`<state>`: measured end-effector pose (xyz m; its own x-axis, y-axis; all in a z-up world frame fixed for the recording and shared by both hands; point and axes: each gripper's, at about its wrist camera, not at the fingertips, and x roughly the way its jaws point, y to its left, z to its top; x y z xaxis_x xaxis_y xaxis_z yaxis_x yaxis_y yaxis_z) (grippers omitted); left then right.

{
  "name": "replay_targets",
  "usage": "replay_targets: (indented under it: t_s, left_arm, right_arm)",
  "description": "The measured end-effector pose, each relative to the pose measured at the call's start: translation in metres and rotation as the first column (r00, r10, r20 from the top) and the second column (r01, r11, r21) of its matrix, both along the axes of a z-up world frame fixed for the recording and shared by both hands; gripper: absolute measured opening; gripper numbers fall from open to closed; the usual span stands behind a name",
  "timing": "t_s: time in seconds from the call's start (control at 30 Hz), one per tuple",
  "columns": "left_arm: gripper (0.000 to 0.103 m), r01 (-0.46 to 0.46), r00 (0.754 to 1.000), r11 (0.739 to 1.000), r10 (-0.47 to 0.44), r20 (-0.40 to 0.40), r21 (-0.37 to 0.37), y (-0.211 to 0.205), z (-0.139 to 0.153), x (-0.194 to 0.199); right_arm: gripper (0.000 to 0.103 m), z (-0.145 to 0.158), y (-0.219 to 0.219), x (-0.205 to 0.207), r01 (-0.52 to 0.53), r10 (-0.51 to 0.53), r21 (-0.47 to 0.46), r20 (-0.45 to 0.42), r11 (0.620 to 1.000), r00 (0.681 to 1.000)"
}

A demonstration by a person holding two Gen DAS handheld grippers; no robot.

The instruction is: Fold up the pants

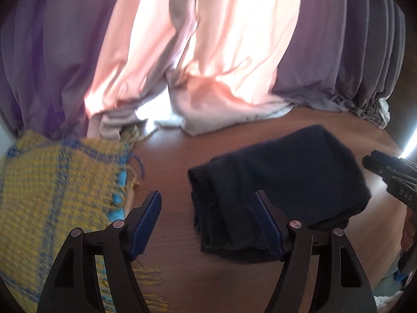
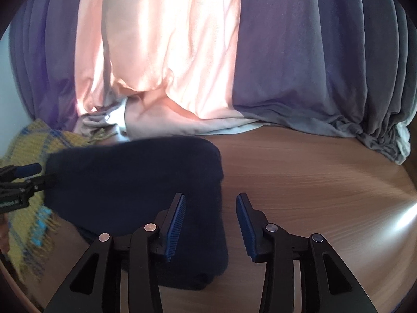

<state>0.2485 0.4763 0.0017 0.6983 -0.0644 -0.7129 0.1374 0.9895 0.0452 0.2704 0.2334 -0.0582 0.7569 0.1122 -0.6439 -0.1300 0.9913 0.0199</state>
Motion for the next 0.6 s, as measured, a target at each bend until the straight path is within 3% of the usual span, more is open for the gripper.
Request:
replay_targets:
  t_s: [0.07, 0.17, 0.23, 0.3, 0.6]
  left_arm:
    - [0.067, 0.024, 0.999, 0.998, -0.023, 0.024, -0.052, -0.001, 0.013, 0.000]
    - [0.048, 0.094, 0.996, 0.991, -0.093, 0.016, -0.100, -0.010, 0.020, 0.011]
    - [0.037, 0.124, 0.992, 0.985, -0.125, -0.002, -0.117, -0.014, 0.016, 0.023]
    - [0.032, 0.131, 0.990, 0.983, -0.137, -0.043, -0.132, -0.015, 0.007, 0.037]
    - [0.027, 0.055, 0.984, 0.991, -0.074, -0.160, -0.120, 0.001, -0.034, 0.072]
  right_arm:
    - [0.041, 0.007, -0.003, 0.002, -0.008, 0.009, 0.020, -0.007, 1.000, 1.000]
    - [0.040, 0.018, -0.004, 0.012, -0.040, 0.039, 0.043, 0.007, 0.998, 0.999]
    - [0.032, 0.021, -0.002, 0.028, -0.085, 0.086, 0.052, -0.016, 0.995, 0.996]
    - [0.025, 0.020, 0.001, 0.046, -0.119, 0.121, 0.063, -0.044, 0.991, 0.992]
    - [0.020, -0.010, 0.017, 0.115, -0.155, 0.156, 0.017, -0.191, 0.988, 0.969]
